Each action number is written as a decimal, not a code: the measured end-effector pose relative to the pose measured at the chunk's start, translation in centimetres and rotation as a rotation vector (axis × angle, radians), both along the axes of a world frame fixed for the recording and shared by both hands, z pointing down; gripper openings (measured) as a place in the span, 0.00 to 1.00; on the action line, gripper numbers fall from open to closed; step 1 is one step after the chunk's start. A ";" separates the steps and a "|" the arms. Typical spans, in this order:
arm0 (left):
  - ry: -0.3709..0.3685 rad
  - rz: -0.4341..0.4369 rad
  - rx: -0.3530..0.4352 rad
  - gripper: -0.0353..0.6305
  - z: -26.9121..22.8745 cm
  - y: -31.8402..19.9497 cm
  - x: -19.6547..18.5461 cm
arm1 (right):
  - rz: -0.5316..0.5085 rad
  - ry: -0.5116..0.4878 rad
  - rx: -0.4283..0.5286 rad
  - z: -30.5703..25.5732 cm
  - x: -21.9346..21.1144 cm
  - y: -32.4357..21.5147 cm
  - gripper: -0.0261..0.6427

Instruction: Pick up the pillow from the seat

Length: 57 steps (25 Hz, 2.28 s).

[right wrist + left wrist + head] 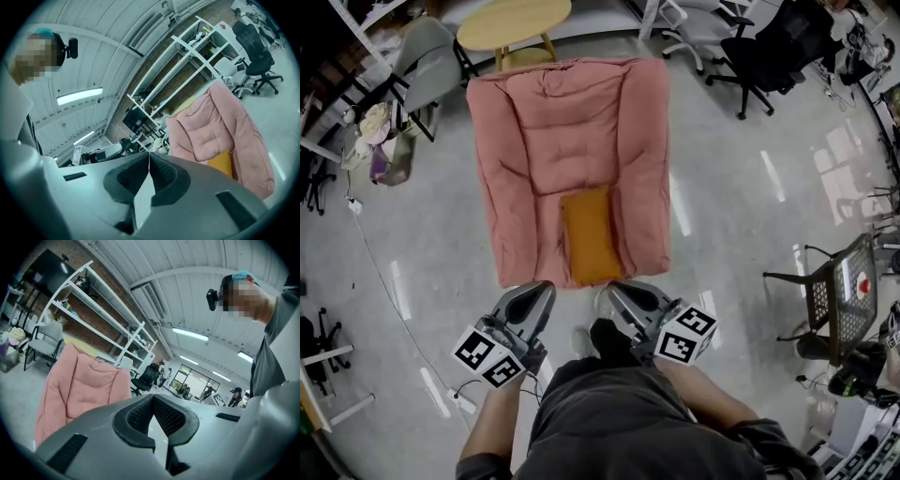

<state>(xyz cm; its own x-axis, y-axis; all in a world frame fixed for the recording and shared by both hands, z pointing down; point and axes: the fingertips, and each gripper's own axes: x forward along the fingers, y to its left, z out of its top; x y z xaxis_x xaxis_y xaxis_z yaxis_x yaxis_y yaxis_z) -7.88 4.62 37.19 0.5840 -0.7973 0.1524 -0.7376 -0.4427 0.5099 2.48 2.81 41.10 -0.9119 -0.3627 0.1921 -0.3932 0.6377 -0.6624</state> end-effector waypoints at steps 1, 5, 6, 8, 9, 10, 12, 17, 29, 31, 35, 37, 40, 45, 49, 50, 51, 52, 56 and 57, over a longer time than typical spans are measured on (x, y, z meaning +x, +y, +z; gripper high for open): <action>-0.003 -0.005 -0.008 0.07 0.2 -1.0 0.0 | -0.002 0.002 -0.007 0.4 0.0 -0.9 0.06; -0.011 -0.030 -0.036 0.07 1.5 -4.0 -0.4 | -0.012 0.008 -0.049 2.7 0.0 -3.5 0.06; -0.013 -0.035 -0.043 0.07 1.9 -4.4 -0.5 | -0.017 0.014 -0.058 3.4 0.0 -3.9 0.06; -0.017 -0.041 -0.062 0.07 2.8 -5.3 -0.5 | -0.025 0.029 -0.070 4.6 0.0 -4.6 0.06; -0.019 -0.042 -0.072 0.07 3.3 -5.7 -0.5 | -0.025 0.034 -0.079 5.3 0.0 -4.9 0.06; -0.022 -0.041 -0.084 0.07 3.8 -6.1 -0.5 | -0.022 0.036 -0.089 5.9 0.0 -5.2 0.06; -0.030 -0.036 -0.107 0.07 5.0 -6.6 -0.6 | -0.014 0.039 -0.111 7.4 -0.1 -5.7 0.06; -0.048 -0.004 -0.165 0.07 8.6 -7.9 -0.5 | 0.010 0.053 -0.172 12.2 -0.4 -6.3 0.06; -0.051 0.157 -0.309 0.07 20.6 -9.0 -1.3 | 0.204 0.090 -0.311 25.6 -0.6 -4.5 0.06; -0.046 0.197 -0.337 0.07 22.9 -8.8 -1.3 | 0.252 0.096 -0.343 27.9 -0.7 -3.9 0.06; -0.041 0.275 -0.384 0.07 26.0 -8.0 -0.9 | 0.362 0.079 -0.422 32.1 -0.6 -2.5 0.06; -0.044 0.306 -0.398 0.07 27.3 -7.7 -0.8 | 0.406 0.061 -0.466 34.4 -0.5 -1.7 0.07; -0.047 0.345 -0.415 0.07 29.0 -7.5 -0.9 | 0.471 0.044 -0.528 37.7 -0.4 -0.6 0.23; -0.059 0.407 -0.439 0.07 31.2 -6.7 -1.2 | 0.565 -0.001 -0.583 42.0 0.1 0.4 0.34; -0.059 0.440 -0.451 0.07 32.6 -6.4 -1.2 | 0.612 -0.021 -0.607 45.1 0.4 0.6 0.39; -0.056 0.446 -0.453 0.07 32.9 -6.3 -1.2 | 0.618 -0.024 -0.608 45.7 0.4 0.6 0.40; -0.053 0.451 -0.454 0.07 33.2 -6.2 -1.1 | 0.623 -0.028 -0.609 46.2 0.4 0.6 0.41; -0.049 0.456 -0.455 0.07 33.4 -6.1 -1.0 | 0.628 -0.034 -0.611 46.7 0.4 0.6 0.42; -0.040 0.471 -0.465 0.07 33.9 -5.7 -0.8 | 0.658 -0.062 -0.616 48.0 0.3 0.4 0.47; -0.039 0.473 -0.470 0.07 34.1 -5.6 -0.8 | 0.663 -0.067 -0.614 48.3 0.3 0.3 0.49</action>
<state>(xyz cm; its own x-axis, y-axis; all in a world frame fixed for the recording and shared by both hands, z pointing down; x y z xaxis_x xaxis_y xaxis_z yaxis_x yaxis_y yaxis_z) -8.71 -0.94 71.28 0.8414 -0.3005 0.4491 -0.5404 -0.4604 0.7043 2.78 3.14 89.42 -0.5689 -0.6686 0.4789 -0.5023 -0.1787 -0.8461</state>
